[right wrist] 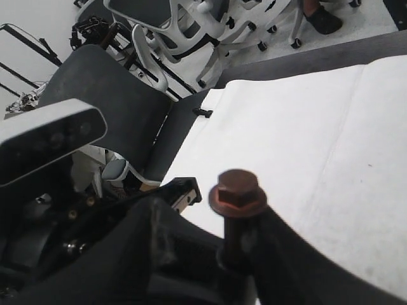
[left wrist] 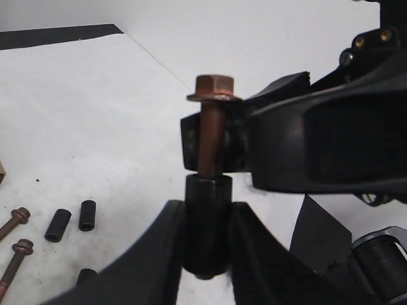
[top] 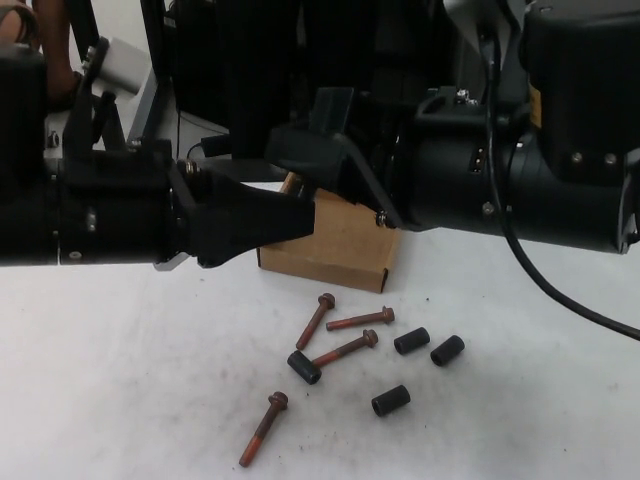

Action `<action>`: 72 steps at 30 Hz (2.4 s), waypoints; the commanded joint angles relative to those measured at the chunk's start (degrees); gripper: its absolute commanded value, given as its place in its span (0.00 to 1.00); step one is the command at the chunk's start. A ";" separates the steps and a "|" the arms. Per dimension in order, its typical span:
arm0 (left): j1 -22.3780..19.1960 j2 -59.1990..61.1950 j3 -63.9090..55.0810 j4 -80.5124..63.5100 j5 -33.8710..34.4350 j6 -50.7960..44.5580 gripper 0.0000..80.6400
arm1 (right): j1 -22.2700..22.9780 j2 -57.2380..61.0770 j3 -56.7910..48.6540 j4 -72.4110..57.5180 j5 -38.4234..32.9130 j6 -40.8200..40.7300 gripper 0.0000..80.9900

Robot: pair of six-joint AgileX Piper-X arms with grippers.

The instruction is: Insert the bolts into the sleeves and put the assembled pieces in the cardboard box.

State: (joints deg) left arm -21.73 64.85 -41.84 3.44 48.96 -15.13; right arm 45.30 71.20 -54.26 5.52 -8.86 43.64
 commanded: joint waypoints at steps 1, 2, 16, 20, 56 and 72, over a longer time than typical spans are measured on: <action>-0.18 -0.62 -0.81 -2.95 -1.78 0.10 0.01 | 1.09 -0.25 -0.16 1.56 -4.56 0.07 0.52; -0.18 -0.62 -0.81 -3.07 -1.78 0.10 0.01 | 1.09 -0.25 -0.16 1.56 -4.54 0.07 0.52; -0.18 -0.62 -0.81 -11.50 -0.98 -1.51 0.01 | 1.09 -0.25 -0.66 9.08 -1.27 -8.04 0.52; -0.18 -0.62 -0.81 -11.60 -0.87 -1.37 0.01 | 1.09 -0.25 -1.68 9.02 -1.28 -8.01 0.52; -0.18 -0.62 -0.81 -5.13 -3.92 4.74 0.01 | 0.98 -0.41 -9.66 17.81 4.87 -17.04 0.52; -0.14 4.78 -1.91 -4.23 -14.20 9.52 0.01 | -2.19 -5.74 -9.66 31.92 5.46 -26.22 0.00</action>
State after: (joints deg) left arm -21.83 66.56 -42.02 1.12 36.27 -6.44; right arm 45.04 66.96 -63.15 34.06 -3.60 20.25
